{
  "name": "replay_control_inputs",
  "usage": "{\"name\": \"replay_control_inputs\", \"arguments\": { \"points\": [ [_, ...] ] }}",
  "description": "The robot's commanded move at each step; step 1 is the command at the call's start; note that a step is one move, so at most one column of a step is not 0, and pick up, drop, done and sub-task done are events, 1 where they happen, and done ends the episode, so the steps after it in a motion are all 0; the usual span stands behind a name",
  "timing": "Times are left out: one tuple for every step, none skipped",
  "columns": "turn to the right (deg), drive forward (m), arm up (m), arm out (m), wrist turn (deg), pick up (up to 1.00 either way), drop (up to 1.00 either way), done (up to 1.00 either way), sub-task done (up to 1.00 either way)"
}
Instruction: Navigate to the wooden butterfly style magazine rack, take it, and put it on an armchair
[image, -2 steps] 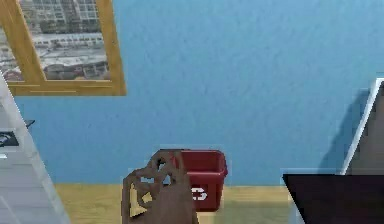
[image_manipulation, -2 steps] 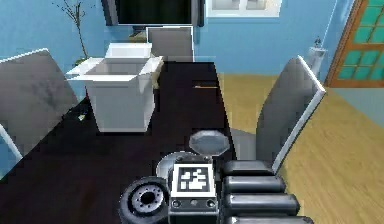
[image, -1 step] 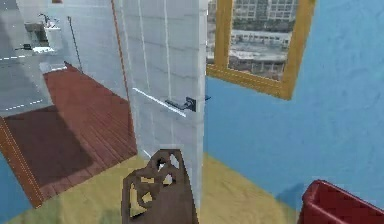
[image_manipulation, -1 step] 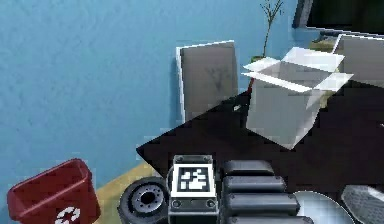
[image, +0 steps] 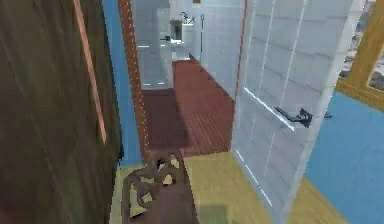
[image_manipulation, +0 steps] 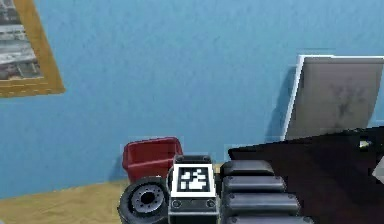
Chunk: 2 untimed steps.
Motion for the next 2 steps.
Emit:
{"name": "replay_control_inputs", "arguments": {
  "points": [
    [0.0,1.0,0.0,0.0,0.0,0.0,0.0,0.0,0.0],
    [0.0,0.5,0.0,0.0,0.0,0.0,0.0,0.0,0.0]
  ]
}}
